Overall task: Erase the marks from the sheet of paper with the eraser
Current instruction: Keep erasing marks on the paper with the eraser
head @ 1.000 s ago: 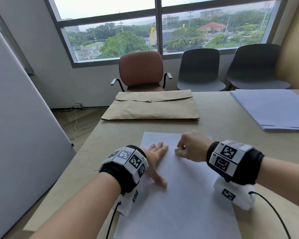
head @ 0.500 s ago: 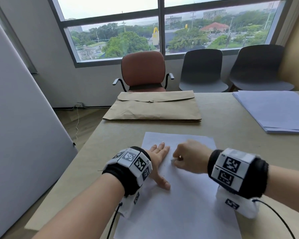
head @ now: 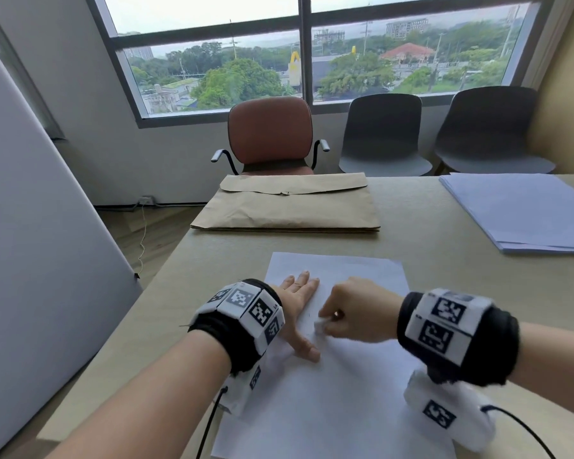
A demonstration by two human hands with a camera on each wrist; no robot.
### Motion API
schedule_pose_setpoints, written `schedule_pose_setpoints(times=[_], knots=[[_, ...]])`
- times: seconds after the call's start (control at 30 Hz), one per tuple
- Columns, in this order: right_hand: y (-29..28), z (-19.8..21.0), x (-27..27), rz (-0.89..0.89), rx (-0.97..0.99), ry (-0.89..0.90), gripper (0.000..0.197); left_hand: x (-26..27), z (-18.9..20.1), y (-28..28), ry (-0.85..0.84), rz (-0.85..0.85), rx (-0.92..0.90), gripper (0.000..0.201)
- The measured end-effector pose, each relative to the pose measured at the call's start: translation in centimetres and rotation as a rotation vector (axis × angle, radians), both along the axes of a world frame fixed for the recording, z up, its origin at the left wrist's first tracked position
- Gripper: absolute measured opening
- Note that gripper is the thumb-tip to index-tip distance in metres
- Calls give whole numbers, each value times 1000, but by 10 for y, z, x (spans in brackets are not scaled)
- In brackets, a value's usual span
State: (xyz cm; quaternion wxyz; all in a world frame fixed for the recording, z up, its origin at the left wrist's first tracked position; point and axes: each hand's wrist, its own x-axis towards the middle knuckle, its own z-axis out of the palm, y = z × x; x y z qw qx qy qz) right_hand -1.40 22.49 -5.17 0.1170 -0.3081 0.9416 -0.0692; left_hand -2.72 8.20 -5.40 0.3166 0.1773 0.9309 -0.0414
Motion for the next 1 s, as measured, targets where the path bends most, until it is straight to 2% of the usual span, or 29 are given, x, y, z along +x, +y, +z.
schedule_pose_setpoints(times=[0.13, 0.33, 0.5, 0.7, 0.87, 0.93, 1.0], knots=[[11, 5, -28, -193, -32, 59, 43, 1, 1, 0, 3, 9, 12, 120], [7, -3, 6, 0, -30, 15, 36, -1, 0, 0, -11, 5, -1, 120], [14, 1, -23, -267, -28, 78, 38, 1, 1, 2, 3, 12, 0, 119], [10, -3, 12, -83, -110, -68, 31, 0, 0, 1, 0, 5, -12, 119], [25, -2, -33, -279, -117, 30, 31, 2, 2, 2, 7, 10, -13, 119], [23, -3, -28, -235, -88, 65, 38, 1, 2, 2, 7, 11, -9, 119], [18, -4, -12, -106, -81, 48, 39, 0, 1, 1, 2, 8, -14, 119]])
